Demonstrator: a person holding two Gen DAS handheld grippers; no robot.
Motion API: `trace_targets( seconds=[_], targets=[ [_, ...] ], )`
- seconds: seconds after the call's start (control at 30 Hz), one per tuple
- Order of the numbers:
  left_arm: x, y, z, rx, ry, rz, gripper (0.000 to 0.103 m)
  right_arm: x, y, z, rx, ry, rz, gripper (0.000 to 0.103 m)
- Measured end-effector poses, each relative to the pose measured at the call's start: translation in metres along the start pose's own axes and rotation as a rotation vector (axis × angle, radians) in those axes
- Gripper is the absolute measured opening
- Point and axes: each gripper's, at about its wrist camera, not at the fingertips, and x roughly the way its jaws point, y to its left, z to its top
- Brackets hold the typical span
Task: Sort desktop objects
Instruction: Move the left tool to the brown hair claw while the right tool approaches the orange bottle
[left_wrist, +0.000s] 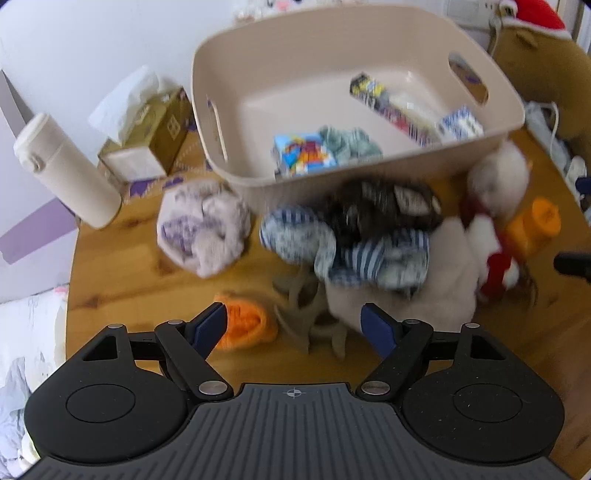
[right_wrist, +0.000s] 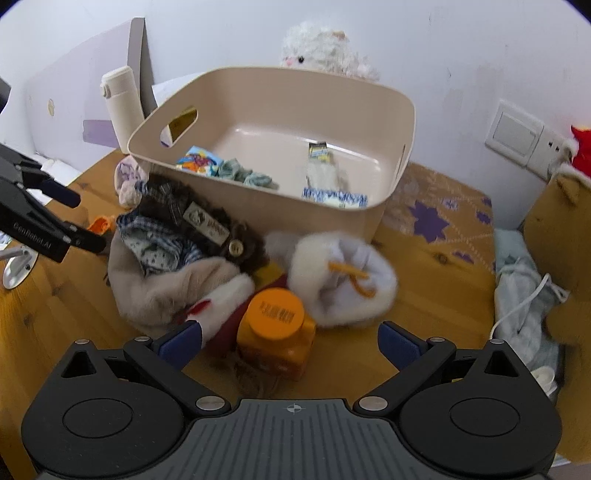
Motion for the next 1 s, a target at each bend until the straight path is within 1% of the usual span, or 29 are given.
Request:
trace_targets(
  seconds=[0.2, 0.27, 0.5, 0.63, 0.73, 0.87, 1.0],
  targets=[
    [0.016, -0.005, -0.019, 0.058, 0.031, 0.026, 0.081, 0.010, -0.004, -0.009, 0.078, 0.015, -0.022, 0.103],
    [0.020, -0.005, -0.023, 0.063, 0.043, 0.021, 0.081, 0.014, -0.005, -0.011, 0.098, 0.019, -0.034, 0.103],
    [0.035, -0.002, -0.026, 0.039, 0.056, -0.004, 0.081, 0.028, -0.005, -0.013, 0.146, 0.021, -0.097, 0.103],
    [0.044, 0.004, -0.025, 0.000, 0.067, -0.035, 0.081, 0.037, -0.005, -0.011, 0.180, 0.023, -0.093, 0.103],
    [0.051, 0.007, -0.023, -0.020, 0.079, -0.045, 0.081, 0.043, -0.003, -0.009, 0.188, 0.030, -0.099, 0.103],
    [0.052, 0.010, -0.020, -0.045, 0.056, -0.058, 0.081, 0.047, -0.001, -0.007, 0.190, 0.023, -0.127, 0.103],
    [0.050, 0.004, -0.021, -0.032, 0.022, -0.048, 0.081, 0.049, -0.003, -0.005, 0.194, 0.016, -0.171, 0.103]
  ],
)
